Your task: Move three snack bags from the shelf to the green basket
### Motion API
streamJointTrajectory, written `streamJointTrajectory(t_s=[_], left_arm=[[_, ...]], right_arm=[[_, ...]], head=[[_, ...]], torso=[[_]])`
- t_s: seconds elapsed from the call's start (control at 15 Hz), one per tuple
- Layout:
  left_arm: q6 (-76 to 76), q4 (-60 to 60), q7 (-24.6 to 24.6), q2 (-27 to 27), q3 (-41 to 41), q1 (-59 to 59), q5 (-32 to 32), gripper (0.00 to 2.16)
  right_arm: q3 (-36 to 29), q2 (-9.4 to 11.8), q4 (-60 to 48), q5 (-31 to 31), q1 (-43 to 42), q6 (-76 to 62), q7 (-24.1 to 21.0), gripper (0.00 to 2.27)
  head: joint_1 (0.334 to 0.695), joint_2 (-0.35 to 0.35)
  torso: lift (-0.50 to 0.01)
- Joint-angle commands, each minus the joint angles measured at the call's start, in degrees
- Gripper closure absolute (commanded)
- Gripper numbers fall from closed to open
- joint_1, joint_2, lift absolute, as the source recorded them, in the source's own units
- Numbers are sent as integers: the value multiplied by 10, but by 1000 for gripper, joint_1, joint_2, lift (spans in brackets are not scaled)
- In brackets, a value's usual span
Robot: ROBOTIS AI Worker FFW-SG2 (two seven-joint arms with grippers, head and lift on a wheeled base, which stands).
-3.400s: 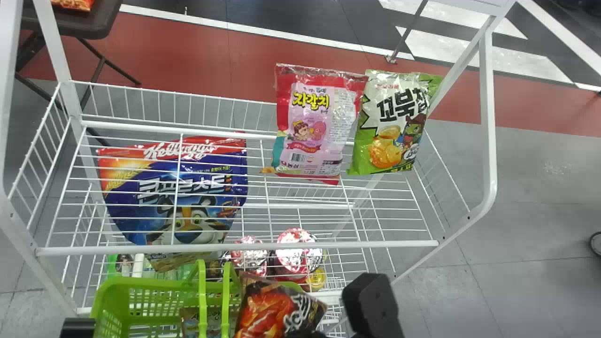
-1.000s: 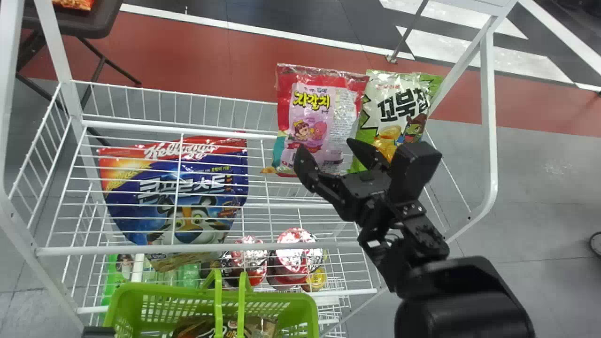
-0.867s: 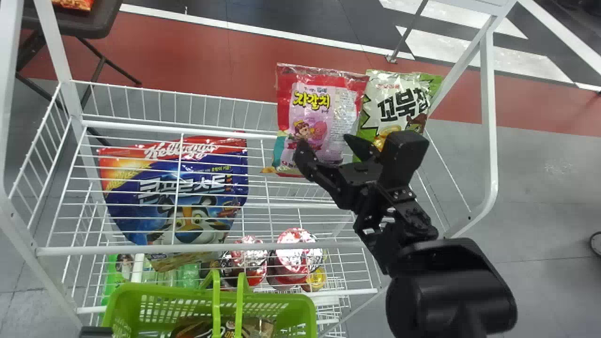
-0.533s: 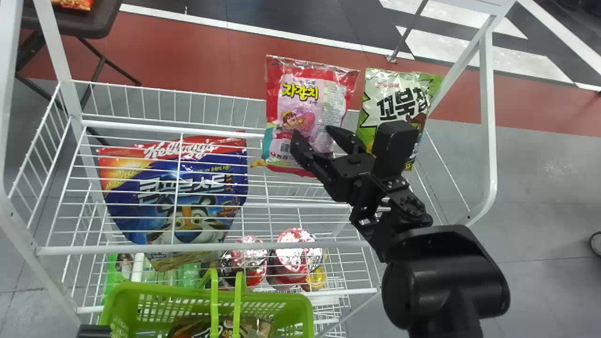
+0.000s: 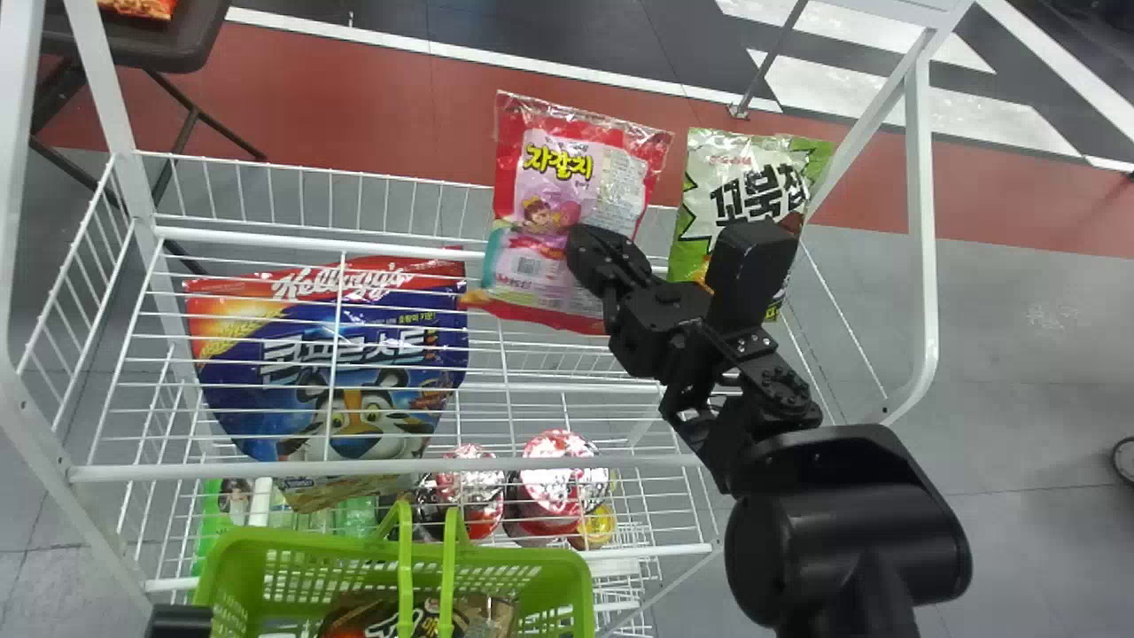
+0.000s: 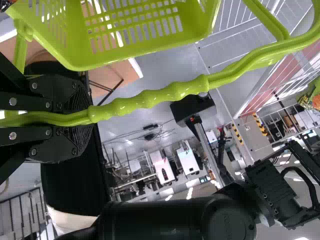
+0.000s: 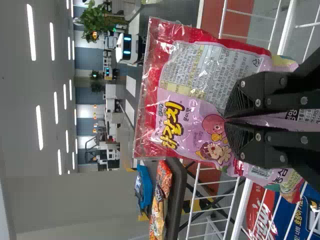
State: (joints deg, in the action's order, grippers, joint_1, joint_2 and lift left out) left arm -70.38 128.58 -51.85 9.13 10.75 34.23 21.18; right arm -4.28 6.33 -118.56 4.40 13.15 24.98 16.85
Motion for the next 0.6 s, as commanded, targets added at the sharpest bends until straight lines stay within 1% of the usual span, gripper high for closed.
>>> streamJointTrajectory(t_s=[0.0,0.2,0.4,0.53], left_arm=[[-1,3,0,1,-1,2,1,1956],[-4,5,0,1,-2,5,1,1956],[-6,9,0,2,-3,6,1,1956],[-6,9,0,1,-2,6,1,1956]], right_arm=[[-6,0,11,3,-6,-1,-1,2246],[-4,0,-24,9,36,-29,8,2246],[-5,0,-128,18,115,-39,18,2246],[-19,2,-197,35,157,-9,33,2246]], head=[[695,-350],[695,-350],[695,-350],[695,-350]], torso=[[-48],[-48],[-48],[-48]])
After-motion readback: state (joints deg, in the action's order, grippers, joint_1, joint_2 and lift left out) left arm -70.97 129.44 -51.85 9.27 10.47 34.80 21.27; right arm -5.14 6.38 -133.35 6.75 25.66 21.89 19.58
